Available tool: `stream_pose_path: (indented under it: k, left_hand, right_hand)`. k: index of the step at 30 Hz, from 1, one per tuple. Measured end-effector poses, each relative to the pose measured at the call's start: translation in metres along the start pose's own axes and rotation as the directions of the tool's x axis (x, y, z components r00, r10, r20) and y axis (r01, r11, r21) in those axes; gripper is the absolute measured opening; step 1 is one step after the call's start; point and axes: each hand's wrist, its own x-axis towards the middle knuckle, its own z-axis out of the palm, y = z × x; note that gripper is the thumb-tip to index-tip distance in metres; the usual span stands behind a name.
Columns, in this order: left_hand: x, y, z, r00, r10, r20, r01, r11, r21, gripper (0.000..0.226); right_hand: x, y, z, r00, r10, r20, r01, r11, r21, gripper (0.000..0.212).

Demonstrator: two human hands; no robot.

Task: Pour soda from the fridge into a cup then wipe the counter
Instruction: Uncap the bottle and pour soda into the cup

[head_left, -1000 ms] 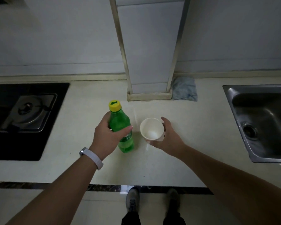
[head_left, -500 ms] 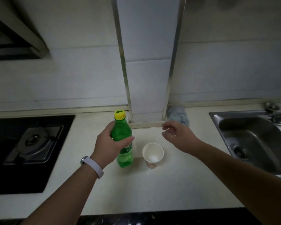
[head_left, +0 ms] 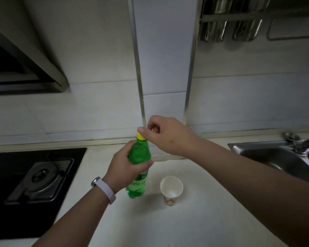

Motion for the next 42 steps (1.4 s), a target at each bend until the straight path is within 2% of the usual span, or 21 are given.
stream_pose_path:
  k: [4,9,13,16,20,23,30,35,39,42]
  left_hand:
    - [-0.001,-0.003,0.0,1.0,0.008,0.005,-0.009,0.995,0.103,0.059]
    - [-0.004,-0.006,0.001,0.999,0.016,0.032,-0.021,0.985,0.17,0.069]
    - [-0.011,-0.012,-0.001,0.995,-0.008,0.095,-0.005,0.991,0.134,0.075]
    - [-0.014,-0.014,-0.003,0.995,0.013,0.104,-0.023,0.995,0.096,0.065]
    - [-0.017,-0.018,-0.006,0.995,0.025,0.098,-0.036,0.993,0.111,0.074]
    - [-0.02,-0.024,-0.01,0.993,0.023,0.112,-0.035,0.994,0.106,0.079]
    - [-0.023,-0.029,-0.017,0.978,0.006,0.206,-0.034,0.99,0.133,0.066]
    - [-0.023,-0.037,-0.023,0.966,-0.001,0.257,-0.051,0.979,0.196,0.068]
    - [-0.022,-0.038,-0.022,0.976,0.007,0.218,-0.072,0.954,0.291,0.076]
    - [-0.018,-0.038,-0.023,0.982,0.011,0.188,-0.07,0.948,0.311,0.073]
  right_hand:
    - [0.003,-0.008,0.001,0.999,0.034,-0.002,-0.034,0.976,-0.214,0.048]
    - [0.001,-0.012,0.006,0.996,0.078,0.053,-0.052,0.926,-0.373,0.055]
    - [0.001,-0.012,0.007,0.982,0.067,0.179,-0.003,0.942,-0.335,0.057]
    - [0.001,-0.014,0.008,0.975,0.021,0.223,0.068,0.92,-0.385,0.056]
    - [0.001,-0.014,0.012,0.962,-0.05,0.268,0.159,0.902,-0.4,0.053]
    - [0.0,-0.013,0.015,0.942,-0.087,0.324,0.207,0.91,-0.36,0.044]
    - [-0.003,-0.008,0.016,0.869,-0.148,0.473,0.275,0.937,-0.214,0.019]
    - [-0.006,-0.005,0.02,0.879,-0.195,0.436,0.309,0.928,-0.208,0.016]
    - [-0.005,-0.006,0.029,0.958,-0.043,0.284,0.12,0.958,-0.26,0.033]
    - [-0.002,-0.01,0.035,0.972,-0.034,0.234,0.088,0.97,-0.226,0.03]
